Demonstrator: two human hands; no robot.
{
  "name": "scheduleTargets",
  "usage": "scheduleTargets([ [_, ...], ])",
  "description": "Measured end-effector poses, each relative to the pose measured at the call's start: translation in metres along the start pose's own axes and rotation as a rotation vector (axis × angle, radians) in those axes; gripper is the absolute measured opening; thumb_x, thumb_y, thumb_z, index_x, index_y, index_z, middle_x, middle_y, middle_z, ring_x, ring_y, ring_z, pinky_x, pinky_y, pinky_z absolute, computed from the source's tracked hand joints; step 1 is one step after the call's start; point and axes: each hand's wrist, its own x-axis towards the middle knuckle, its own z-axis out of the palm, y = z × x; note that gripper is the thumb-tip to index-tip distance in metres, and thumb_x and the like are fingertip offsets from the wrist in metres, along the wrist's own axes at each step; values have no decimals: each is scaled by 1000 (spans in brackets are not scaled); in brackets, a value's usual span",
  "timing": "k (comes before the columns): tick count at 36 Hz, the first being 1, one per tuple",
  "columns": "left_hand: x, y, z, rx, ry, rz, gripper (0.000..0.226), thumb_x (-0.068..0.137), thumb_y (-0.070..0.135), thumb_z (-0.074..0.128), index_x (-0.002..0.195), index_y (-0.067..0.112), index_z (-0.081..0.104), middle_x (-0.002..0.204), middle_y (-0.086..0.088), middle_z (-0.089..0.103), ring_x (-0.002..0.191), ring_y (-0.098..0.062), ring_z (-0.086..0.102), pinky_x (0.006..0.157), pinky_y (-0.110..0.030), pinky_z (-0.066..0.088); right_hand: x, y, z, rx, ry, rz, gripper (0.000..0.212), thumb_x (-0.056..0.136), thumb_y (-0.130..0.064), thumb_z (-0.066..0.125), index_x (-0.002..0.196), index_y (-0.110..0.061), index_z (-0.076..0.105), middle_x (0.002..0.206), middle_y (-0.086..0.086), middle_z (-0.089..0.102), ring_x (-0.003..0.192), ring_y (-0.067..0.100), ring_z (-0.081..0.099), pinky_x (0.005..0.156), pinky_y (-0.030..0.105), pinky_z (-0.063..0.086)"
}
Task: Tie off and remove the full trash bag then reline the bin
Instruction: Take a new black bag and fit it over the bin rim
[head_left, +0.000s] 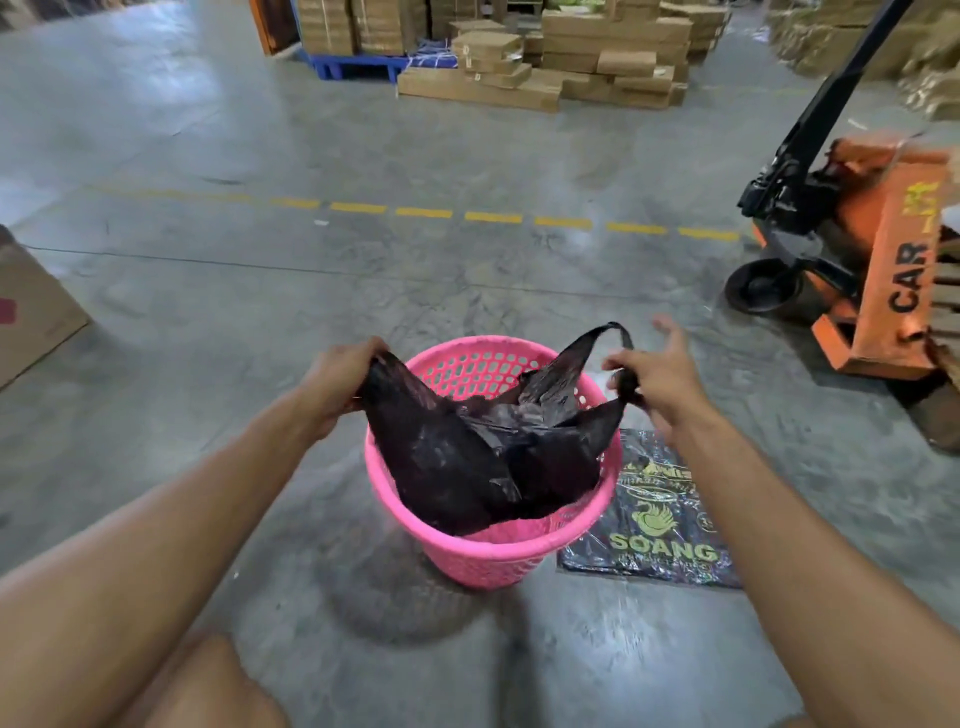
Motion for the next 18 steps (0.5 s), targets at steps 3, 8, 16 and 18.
scheduleTargets([
  [3, 6, -11, -21, -12, 74, 43, 16, 91, 27, 67, 79, 19, 60, 68, -6, 60, 58, -19, 57, 54, -24, 47, 1, -8, -30, -20, 53, -90, 47, 96, 8, 51, 130, -25, 53, 84, 9, 66, 49, 13, 56, 52, 23, 47],
  [8, 1, -25, -49, 204, 20, 379, 26, 90, 16, 63, 108, 28, 49, 83, -6, 70, 64, -21, 53, 60, -32, 42, -2, -2, -51, -359, -92, -143, 41, 94, 11, 46, 82, -15, 76, 86, 13, 64, 47, 7, 50, 55, 22, 42],
  [16, -29, -28, -73, 795, -253, 432, 23, 73, 38, 57, 79, 36, 80, 60, 2, 66, 52, -11, 55, 59, -31, 46, -6, -1, -61, -1191, -310, -273, 21, 75, -18, 85, 91, -31, 80, 54, -7, 60, 49, 4, 51, 53, 14, 34],
  [18, -38, -31, -75, 930, -262, 431, 29, 70, 41, 72, 99, 36, 77, 52, 7, 61, 46, -3, 53, 55, -26, 40, -6, 1, -61, -1266, -319, -265, 46, 70, -26, 89, 113, -22, 75, 63, -9, 63, 61, 13, 59, 63, 25, 40],
])
